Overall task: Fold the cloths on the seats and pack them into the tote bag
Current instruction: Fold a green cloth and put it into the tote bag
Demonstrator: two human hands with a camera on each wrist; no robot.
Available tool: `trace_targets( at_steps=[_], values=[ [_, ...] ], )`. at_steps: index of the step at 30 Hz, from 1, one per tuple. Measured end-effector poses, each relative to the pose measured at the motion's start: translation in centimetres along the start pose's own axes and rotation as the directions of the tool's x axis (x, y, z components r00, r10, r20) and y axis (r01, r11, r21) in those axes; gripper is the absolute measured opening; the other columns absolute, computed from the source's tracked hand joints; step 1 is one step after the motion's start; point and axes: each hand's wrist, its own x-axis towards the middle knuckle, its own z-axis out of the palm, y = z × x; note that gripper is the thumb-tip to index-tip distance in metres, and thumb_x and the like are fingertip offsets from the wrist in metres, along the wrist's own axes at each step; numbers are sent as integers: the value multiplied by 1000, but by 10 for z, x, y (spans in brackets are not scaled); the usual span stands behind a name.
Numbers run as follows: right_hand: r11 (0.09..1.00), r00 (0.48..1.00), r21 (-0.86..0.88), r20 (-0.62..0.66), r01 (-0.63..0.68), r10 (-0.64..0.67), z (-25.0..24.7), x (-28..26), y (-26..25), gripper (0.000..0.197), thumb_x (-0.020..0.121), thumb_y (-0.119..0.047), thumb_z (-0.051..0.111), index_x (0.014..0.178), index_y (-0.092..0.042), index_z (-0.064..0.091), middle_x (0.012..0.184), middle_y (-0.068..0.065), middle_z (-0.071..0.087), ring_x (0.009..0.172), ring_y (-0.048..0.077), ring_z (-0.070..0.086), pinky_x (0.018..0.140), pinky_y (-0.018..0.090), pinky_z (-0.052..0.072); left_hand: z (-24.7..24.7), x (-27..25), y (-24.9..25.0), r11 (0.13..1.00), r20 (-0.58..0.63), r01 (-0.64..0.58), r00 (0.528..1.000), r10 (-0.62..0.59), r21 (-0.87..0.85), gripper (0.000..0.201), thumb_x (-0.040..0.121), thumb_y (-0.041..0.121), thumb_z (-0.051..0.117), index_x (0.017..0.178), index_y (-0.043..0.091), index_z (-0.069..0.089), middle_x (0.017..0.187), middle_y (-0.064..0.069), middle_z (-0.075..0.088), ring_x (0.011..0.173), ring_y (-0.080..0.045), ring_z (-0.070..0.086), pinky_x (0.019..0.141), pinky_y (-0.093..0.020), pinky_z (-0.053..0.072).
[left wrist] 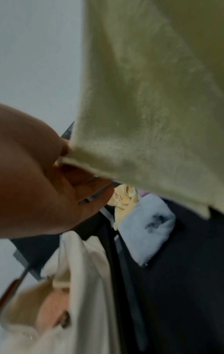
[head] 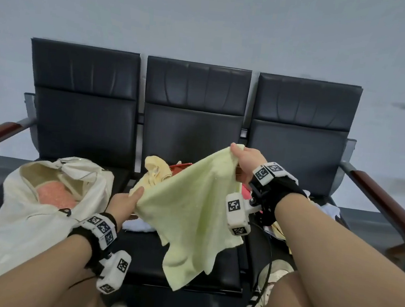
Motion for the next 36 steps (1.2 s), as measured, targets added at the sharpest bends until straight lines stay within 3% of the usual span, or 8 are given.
trace_targets(
  at_steps=[4, 9, 13, 17, 22, 28, 33, 36],
  values=[
    [994, 998, -109, -58, 26, -33, -3, 6, 6, 48, 90, -44, 61, 103, 3, 64, 86, 20, 62, 77, 36, 63, 85, 56, 53, 1, 6, -8, 840, 195, 281, 957, -212, -465, 82, 65, 78, 72, 120, 17, 68, 114, -11, 73, 105, -29, 70, 97, -47, 53],
    [985, 997, -173, -78, -26, 13, -6, 3, -1, 55, 82, -53, 66, 108, -5, 62, 96, 13, 69, 92, 32, 67, 94, 44, 52, 8, -25, 13, 800, 495, 204, 859, 130, -564, 72, 63, 40, 90, 127, 26, 60, 110, -1, 69, 92, -20, 65, 69, -34, 53],
    [998, 999, -48, 19, -35, 36, -2, 12, 7, 77, 45, -30, 87, 115, -9, 65, 109, 17, 69, 98, 37, 68, 91, 54, 54, 22, -23, -3, 900, 383, 71, 917, 111, -430, 83, 82, -10, 69, 144, 30, 33, 133, -5, 58, 120, -31, 59, 92, -50, 54],
    [997, 996, -36, 63, 63, -61, 5, -5, 1, 25, 83, 7, 66, 108, 2, 68, 108, 23, 69, 100, 39, 68, 92, 53, 53, 26, -9, -28, 996, 157, 50, 987, -37, -80, 53, 87, 1, 70, 137, 5, 53, 120, -14, 68, 104, -30, 68, 94, -51, 55],
    [972, 990, -196, -33, 129, -138, 1, 4, 7, 13, 87, -13, 67, 76, -17, 72, 98, 20, 73, 94, 37, 70, 86, 53, 56, 22, -20, -24, 995, 30, 80, 996, -78, -54, 21, 90, 25, 72, 93, 5, 69, 100, -17, 72, 88, -29, 68, 78, -40, 55],
    [907, 965, -413, -195, 82, -176, -7, 5, 4, 33, 85, -41, 68, 85, -8, 69, 77, 3, 61, 74, 22, 59, 69, 30, 47, -11, -11, 12, 855, 23, 136, 989, -143, -500, 47, 80, 37, 81, 111, 5, 67, 106, -12, 72, 99, -27, 69, 88, -40, 56],
    [950, 932, -314, -340, 12, -125, -19, 5, 2, 43, 85, -48, 69, 86, -7, 57, 86, 2, 58, 84, 25, 55, 73, 28, 40, -25, -26, 71, 785, 36, -72, 992, 119, -615, 12, 97, 19, 62, 108, 15, 65, 96, -1, 69, 77, -11, 70, 63, -25, 55],
    [975, 936, -221, -346, -7, -72, -25, 3, -3, 48, 83, -53, 67, 102, -8, 68, 92, 4, 66, 84, 26, 59, 75, 28, 42, -37, -25, 96, 803, 32, -248, 949, 314, -542, 31, 96, 6, 60, 121, 23, 64, 110, 1, 71, 94, -15, 69, 74, -28, 56]
  ],
)
